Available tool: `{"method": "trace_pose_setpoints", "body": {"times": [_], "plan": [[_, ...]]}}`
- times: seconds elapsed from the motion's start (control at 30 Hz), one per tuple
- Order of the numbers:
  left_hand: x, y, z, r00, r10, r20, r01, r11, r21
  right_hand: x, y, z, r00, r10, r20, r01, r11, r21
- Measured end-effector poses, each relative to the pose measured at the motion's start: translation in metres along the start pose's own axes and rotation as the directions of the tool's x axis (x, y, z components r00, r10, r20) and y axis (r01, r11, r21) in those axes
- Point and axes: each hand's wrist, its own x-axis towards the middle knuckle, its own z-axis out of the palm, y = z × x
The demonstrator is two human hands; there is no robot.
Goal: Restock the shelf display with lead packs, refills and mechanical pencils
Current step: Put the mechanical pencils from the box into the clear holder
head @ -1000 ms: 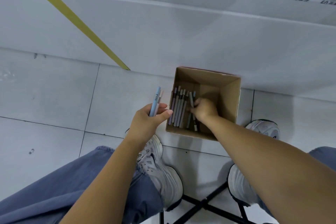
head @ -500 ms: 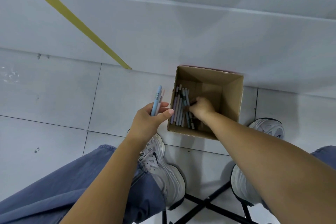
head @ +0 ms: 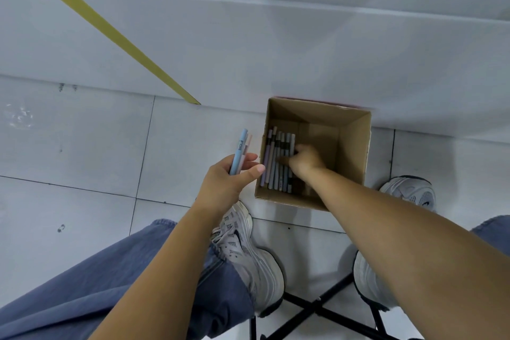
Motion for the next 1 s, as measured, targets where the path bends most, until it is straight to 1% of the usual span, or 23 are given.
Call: {"method": "trace_pose_setpoints", "body": {"times": [0.07, 0.13, 0.2, 0.27, 0.37, 0.43, 0.53, 0.57, 0.63, 0.73, 0.87, 0.93, 1.0], "plan": [[0.000, 0.002, 0.000, 1.000, -0.003, 0.002, 0.003, 1.000, 0.005, -0.003, -0.003, -0.002, 1.000, -0.007, 0.017, 0.007, 1.000, 0.015], [0.001, 0.005, -0.002, 1.000, -0.003, 0.019, 0.003, 1.000, 0.011, -0.011, -0.009, -0.007, 0.999, -0.051, 0.017, 0.051, 0.998, 0.031], [-0.001, 0.009, -0.003, 1.000, 0.007, 0.026, -0.008, 0.999, 0.037, -0.024, -0.019, -0.017, 0.990, -0.138, 0.021, 0.137, 0.989, 0.053], [-0.005, 0.018, -0.004, 0.999, 0.051, 0.000, -0.051, 0.996, 0.067, -0.043, -0.035, -0.033, 0.969, -0.242, 0.042, 0.239, 0.969, 0.067], [-0.020, 0.039, 0.001, 0.987, 0.155, -0.033, -0.154, 0.988, 0.015, -0.086, -0.058, -0.064, 0.922, -0.371, 0.111, 0.358, 0.926, 0.123], [-0.038, 0.060, 0.008, 0.971, 0.239, 0.002, -0.239, 0.971, 0.012, -0.120, -0.073, -0.084, 0.883, -0.450, 0.132, 0.427, 0.888, 0.172], [-0.071, 0.095, 0.018, 0.934, 0.330, 0.140, -0.324, 0.944, -0.064, -0.172, -0.095, -0.112, 0.831, -0.551, 0.078, 0.527, 0.824, 0.210], [-0.083, 0.107, 0.019, 0.916, 0.359, 0.181, -0.347, 0.933, -0.093, -0.189, -0.102, -0.121, 0.811, -0.582, 0.055, 0.560, 0.801, 0.214], [-0.105, 0.131, 0.020, 0.875, 0.432, 0.218, -0.414, 0.902, -0.123, -0.224, -0.115, -0.139, 0.769, -0.639, 0.023, 0.620, 0.755, 0.214], [-0.138, 0.169, 0.019, 0.805, 0.545, 0.234, -0.547, 0.835, -0.065, -0.274, -0.133, -0.160, 0.695, -0.719, -0.023, 0.703, 0.672, 0.232], [-0.183, 0.223, 0.020, 0.657, 0.710, 0.253, -0.741, 0.670, 0.044, -0.333, -0.164, -0.182, 0.561, -0.813, -0.156, 0.824, 0.531, 0.196], [-0.205, 0.252, 0.018, 0.596, 0.765, 0.245, -0.798, 0.598, 0.074, -0.358, -0.180, -0.195, 0.496, -0.844, -0.202, 0.867, 0.469, 0.169], [-0.224, 0.279, 0.015, 0.552, 0.797, 0.245, -0.831, 0.550, 0.084, -0.380, -0.197, -0.209, 0.436, -0.871, -0.224, 0.900, 0.421, 0.114]]}}
